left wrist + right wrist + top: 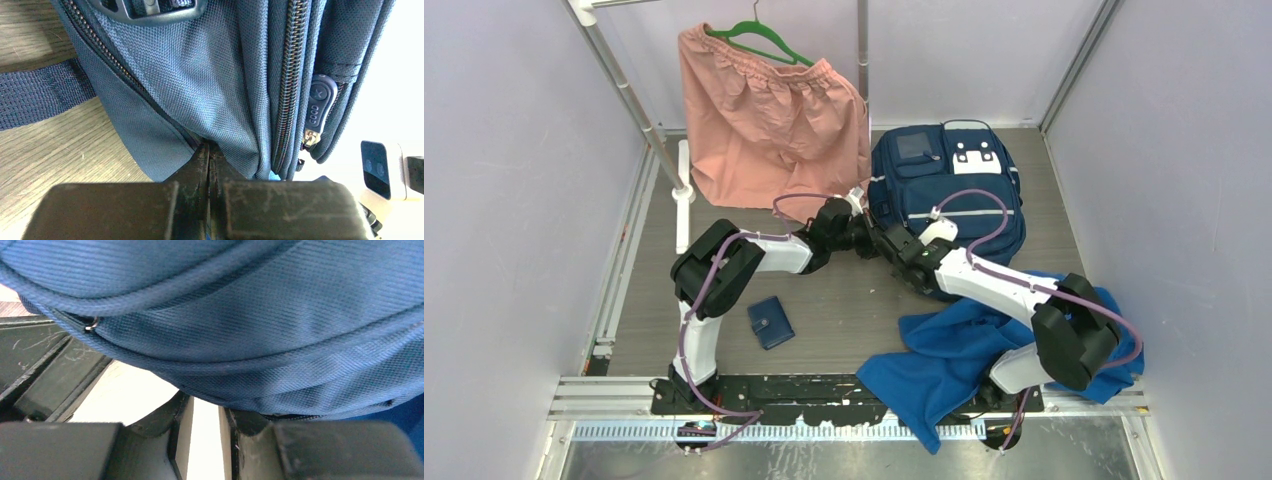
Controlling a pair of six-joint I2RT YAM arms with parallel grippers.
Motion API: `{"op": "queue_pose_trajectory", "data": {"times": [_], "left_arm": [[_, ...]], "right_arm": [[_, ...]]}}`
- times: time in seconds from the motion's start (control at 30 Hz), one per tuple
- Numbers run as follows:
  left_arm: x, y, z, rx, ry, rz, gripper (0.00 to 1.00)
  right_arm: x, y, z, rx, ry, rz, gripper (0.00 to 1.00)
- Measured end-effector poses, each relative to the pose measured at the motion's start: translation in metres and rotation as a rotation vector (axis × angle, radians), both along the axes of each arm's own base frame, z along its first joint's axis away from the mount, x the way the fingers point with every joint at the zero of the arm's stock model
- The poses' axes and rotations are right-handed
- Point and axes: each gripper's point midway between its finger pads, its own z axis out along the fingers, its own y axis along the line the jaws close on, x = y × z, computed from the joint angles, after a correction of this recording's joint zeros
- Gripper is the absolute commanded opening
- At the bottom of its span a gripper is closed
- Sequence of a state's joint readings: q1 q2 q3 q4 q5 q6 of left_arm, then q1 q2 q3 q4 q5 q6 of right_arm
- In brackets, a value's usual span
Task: Pack the student bag
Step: Zip the student bag at the center of the board.
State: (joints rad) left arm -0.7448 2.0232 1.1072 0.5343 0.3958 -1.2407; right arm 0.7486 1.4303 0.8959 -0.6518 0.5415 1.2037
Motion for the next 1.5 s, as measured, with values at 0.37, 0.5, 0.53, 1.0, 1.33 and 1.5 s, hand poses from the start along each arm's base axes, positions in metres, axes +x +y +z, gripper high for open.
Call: {"op": "queue_pose_trajectory", "data": {"times": [0.37,0.5,0.53,1.0,1.33,1.5], "left_arm": [[-0.014,-0.017,0.010,-0.009,-0.021,-0.061,0.00],[-0.025,-0.031,0.018,-0.023,-0.034,-0.103,0.00],[-0.027,-0.033,0.017,-0.024,-0.034,-0.110,0.00],[-0.032,-0.037,0.011,-0.020,-0.015,-0.139,0.00],[-0.031,-0.038,0.011,-0.020,-0.015,-0.139,0.00],[-0.031,-0.038,0.010,-0.020,-0.015,-0.139,0.00]], "right_arm": [[-0.012,-0.037,0.015,0.032,-0.056,-0.077,0.34],[-0.012,-0.050,0.016,0.018,-0.049,-0.098,0.34],[-0.012,-0.051,0.016,0.017,-0.048,-0.098,0.34],[-0.012,-0.044,0.007,0.035,-0.023,-0.079,0.38],[-0.007,-0.041,-0.003,-0.101,0.046,-0.085,0.36],[-0.009,-0.048,-0.007,-0.146,0.051,-0.112,0.36]]}}
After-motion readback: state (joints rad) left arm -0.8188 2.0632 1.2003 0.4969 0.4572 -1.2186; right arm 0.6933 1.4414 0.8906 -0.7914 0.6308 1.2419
